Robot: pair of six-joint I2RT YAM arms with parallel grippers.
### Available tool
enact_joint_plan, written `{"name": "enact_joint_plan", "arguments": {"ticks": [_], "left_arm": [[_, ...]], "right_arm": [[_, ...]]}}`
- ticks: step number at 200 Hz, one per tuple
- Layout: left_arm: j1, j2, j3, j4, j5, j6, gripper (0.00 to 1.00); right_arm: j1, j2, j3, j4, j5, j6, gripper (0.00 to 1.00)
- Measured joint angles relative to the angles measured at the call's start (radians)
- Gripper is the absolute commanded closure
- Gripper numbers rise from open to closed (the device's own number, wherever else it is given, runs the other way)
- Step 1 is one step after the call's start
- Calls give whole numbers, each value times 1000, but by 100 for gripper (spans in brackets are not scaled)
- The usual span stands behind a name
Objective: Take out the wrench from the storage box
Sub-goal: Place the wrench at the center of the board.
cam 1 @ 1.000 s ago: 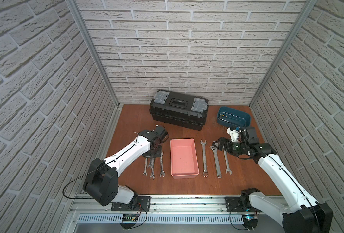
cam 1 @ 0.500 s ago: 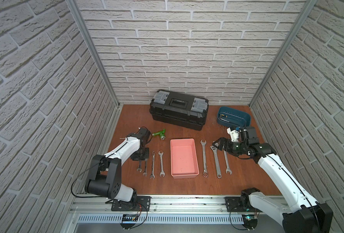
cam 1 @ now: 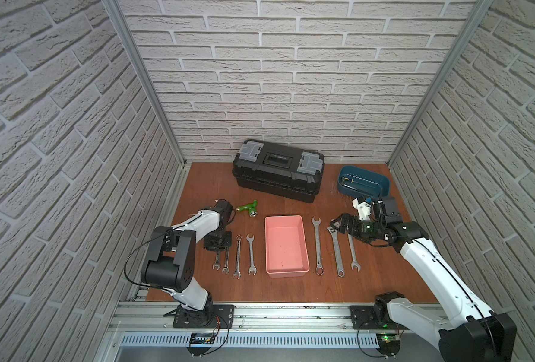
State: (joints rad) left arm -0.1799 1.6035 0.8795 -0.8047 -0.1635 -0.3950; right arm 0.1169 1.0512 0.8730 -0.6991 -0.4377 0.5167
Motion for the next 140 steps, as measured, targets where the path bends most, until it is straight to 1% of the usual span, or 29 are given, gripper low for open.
{"name": "enact_joint_plan", "arguments": {"ticks": [15, 42, 71, 82, 103, 120, 140], "left_arm": [[1, 0, 1, -3, -4, 2, 76], [2, 0, 18, -23, -10, 10, 61], [2, -23, 73, -57, -11, 22, 56], [4, -48, 101, -74, -11, 30, 51], [16, -118, 147, -80, -13, 68, 32], [37, -196, 150, -50, -16, 99, 17], [98, -306, 102, 60, -3, 145, 2]], "right_arm": [[0, 5, 0, 0, 0, 0, 0], [0, 6, 4, 0, 8, -1, 0], [-9, 7, 29, -5, 39, -19, 0], [-24, 7, 44, -11, 54, -34, 0], [-84, 5, 61, -6, 84, -68, 0], [-147, -2, 55, 21, 123, -90, 0], [-208, -23, 18, 101, 198, -124, 1]]}}
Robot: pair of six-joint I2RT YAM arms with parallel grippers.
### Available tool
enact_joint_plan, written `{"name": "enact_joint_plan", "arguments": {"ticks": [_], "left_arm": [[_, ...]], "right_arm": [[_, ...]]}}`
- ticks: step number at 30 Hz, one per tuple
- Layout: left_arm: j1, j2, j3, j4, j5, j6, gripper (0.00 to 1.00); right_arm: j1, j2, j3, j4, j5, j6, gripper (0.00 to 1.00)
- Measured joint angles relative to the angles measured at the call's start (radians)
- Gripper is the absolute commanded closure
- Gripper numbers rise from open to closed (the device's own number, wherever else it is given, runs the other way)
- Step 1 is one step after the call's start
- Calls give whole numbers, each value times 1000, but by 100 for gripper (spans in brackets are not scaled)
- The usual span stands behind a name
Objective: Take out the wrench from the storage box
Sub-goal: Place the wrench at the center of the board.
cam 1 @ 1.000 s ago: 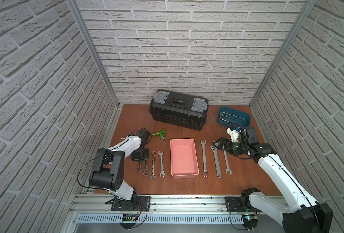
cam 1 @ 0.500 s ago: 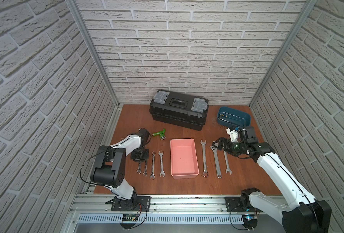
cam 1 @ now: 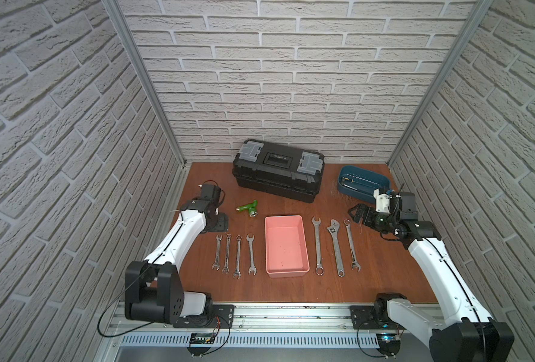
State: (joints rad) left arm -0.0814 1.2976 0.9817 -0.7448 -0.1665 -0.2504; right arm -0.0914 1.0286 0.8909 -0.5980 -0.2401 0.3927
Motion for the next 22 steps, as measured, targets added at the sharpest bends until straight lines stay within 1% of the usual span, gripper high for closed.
{"name": "enact_joint_plan", "arguments": {"ticks": [3, 5, 8, 11, 16, 19, 22], "left_arm": [[94, -76, -100, 161, 31, 40, 2], [151, -80, -169, 282, 56, 66, 2], [206, -58, -257, 453, 87, 89, 2], [224, -11, -316, 629, 107, 104, 2], [222, 108, -369, 886, 135, 119, 2], [218, 160, -386, 964, 134, 120, 2], [218, 171, -389, 1008, 134, 124, 2]], "right_arm": [[-33, 0, -69, 117, 92, -54, 1], [-37, 16, -137, 228, 156, -104, 1], [-37, 41, -276, 431, 231, -166, 1], [-37, 93, -396, 620, 271, -205, 1], [-37, 244, -478, 903, 283, -244, 1], [-34, 307, -482, 1017, 286, -253, 1], [-29, 322, -482, 1083, 288, -262, 1]]}}
